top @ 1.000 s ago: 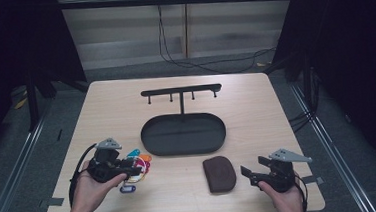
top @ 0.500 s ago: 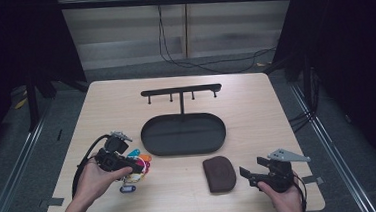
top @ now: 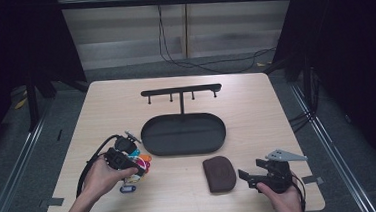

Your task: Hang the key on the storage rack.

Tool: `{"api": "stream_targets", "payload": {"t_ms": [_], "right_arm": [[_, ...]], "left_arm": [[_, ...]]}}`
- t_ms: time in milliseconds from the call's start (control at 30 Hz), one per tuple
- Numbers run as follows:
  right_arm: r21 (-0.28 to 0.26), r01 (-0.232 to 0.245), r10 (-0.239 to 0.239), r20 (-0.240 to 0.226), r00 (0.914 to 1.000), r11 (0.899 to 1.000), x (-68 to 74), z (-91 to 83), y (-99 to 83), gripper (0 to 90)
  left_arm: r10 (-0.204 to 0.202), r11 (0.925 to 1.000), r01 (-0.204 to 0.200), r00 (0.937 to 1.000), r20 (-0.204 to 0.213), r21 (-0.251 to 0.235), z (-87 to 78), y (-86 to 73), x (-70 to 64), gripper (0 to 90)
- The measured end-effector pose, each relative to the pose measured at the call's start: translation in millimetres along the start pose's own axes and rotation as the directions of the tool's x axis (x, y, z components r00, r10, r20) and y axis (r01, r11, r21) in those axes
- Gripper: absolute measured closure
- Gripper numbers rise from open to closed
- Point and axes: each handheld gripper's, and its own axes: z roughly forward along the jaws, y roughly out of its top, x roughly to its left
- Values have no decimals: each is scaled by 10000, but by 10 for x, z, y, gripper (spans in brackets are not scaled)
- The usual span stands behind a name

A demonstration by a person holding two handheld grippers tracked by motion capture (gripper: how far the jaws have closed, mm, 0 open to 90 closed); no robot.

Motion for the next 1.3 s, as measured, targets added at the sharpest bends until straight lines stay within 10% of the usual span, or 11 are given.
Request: {"api": "stream_targets", "payload": {"t_ms": [1100, 1300], "right_arm": [[-161, 42, -42, 40, 10000, 9999, -8, -23, 9, 167], [-144, 45, -44, 46, 10000, 9999, -9, -24, 10, 167]], "left_arm": [[-139, 9810, 243, 9984, -551, 1923, 401, 272, 24, 793], [294, 9744, 4, 9912, -1288, 2250, 435, 314, -104, 780]]}}
